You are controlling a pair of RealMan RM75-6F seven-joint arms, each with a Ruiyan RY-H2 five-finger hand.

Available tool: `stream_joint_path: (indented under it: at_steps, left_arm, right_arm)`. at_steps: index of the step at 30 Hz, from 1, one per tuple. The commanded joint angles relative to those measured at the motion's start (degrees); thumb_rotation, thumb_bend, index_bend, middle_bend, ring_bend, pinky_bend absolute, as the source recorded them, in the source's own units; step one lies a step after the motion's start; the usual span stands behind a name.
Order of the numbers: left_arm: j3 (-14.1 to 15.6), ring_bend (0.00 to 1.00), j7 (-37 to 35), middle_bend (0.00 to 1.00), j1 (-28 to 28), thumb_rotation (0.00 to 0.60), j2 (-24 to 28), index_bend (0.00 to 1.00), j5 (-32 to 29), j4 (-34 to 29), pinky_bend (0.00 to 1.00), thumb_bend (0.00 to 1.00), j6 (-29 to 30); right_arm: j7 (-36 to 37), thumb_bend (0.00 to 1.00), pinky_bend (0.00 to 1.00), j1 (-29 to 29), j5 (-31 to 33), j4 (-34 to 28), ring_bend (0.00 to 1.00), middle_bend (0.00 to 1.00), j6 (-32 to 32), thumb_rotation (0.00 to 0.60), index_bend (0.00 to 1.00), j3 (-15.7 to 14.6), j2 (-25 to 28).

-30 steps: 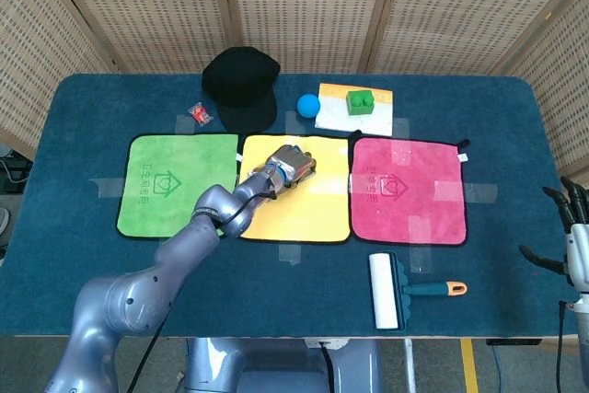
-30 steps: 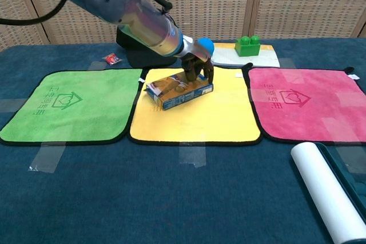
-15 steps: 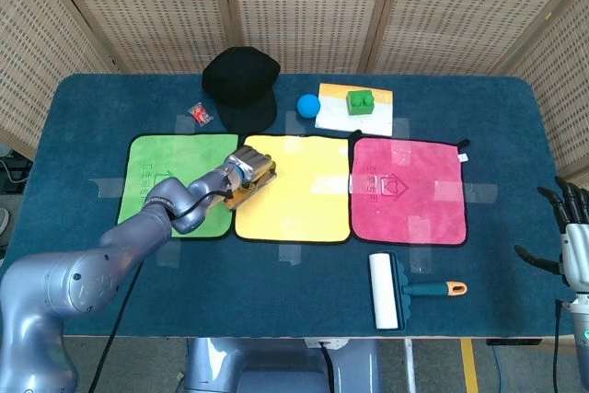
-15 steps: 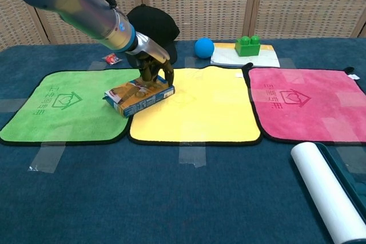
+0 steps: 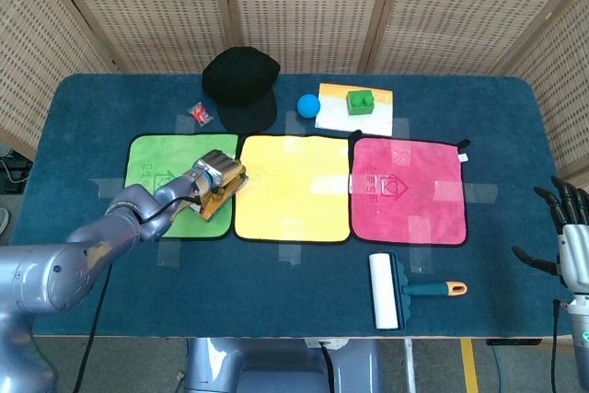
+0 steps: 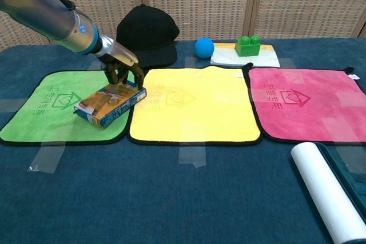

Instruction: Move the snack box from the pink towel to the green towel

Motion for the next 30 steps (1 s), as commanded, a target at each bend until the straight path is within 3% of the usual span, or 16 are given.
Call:
stream_joint_path:
  at_steps: [1, 7, 17, 19, 23, 26, 29, 30]
  left_arm:
    - [2.17, 0.22, 1.83, 0.18, 0.33, 0.6, 1.94, 0.29, -3.36, -2.61, 0.12, 1.0, 2.64]
    - [5.17, 0.22, 4.59, 0.18, 1.5, 0.6, 3.73, 0.29, -7.52, -4.85, 0.12, 1.0, 5.01]
    - [7.73, 0.22, 9.5, 0.18, 4.22, 0.6, 6.87, 0.28, -11.67, -8.0, 0.12, 1.0, 8.6]
    - [7.31, 0.22, 9.89, 0.17, 4.68, 0.6, 7.55, 0.27, -11.96, -8.65, 0.12, 1.0, 9.53]
    - [3.16, 0.22, 9.68, 0.15, 7.72, 0.6, 12.25, 0.26, -9.24, -13.4, 0.13, 1.0, 16.98]
    - [0.37, 0.15, 8.8, 0.07, 10.24, 0.6, 15.84, 0.2, -5.7, -17.03, 0.12, 0.99, 21.37]
    - [-1.91, 0.03, 7.89, 0.0, 13.34, 0.6, 19.92, 0.07, -1.73, -20.94, 0.05, 0.73, 25.89]
    - [-2.48, 0.01, 7.64, 0.0, 14.23, 0.6, 20.98, 0.03, -0.84, -22.01, 0.02, 0.58, 26.87]
  right_arm:
    - [-0.04, 0.0, 0.0, 0.0, -0.05, -0.07, 0.0, 0.11, 0.02, 0.6, 0.19, 0.01, 0.01]
    - [-0.27, 0.0, 0.0, 0.0, -0.32, -0.38, 0.0, 0.11, 0.08, 0.6, 0.19, -0.06, 0.05]
    - [-0.62, 0.0, 0.0, -0.05, -1.39, -1.5, 0.0, 0.11, 0.66, 0.6, 0.19, -0.35, 0.26]
    - [-0.6, 0.0, 0.0, -0.08, -1.52, -1.64, 0.0, 0.11, 0.77, 0.6, 0.19, -0.37, 0.33]
    - [-0.4, 0.0, 0.0, -0.2, -2.07, -2.07, 0.0, 0.11, 1.24, 0.6, 0.19, -0.49, 0.49]
    - [-0.17, 0.0, 0.0, -0.3, -2.32, -2.28, 0.0, 0.11, 1.53, 0.6, 0.19, -0.53, 0.64]
    - [0.25, 0.0, 0.0, -0.44, -2.73, -2.62, 0.0, 0.11, 1.93, 0.6, 0.19, -0.6, 0.92]
    - [0.37, 0.0, 0.0, -0.51, -2.91, -2.72, 0.0, 0.11, 2.1, 0.6, 0.19, -0.65, 1.01]
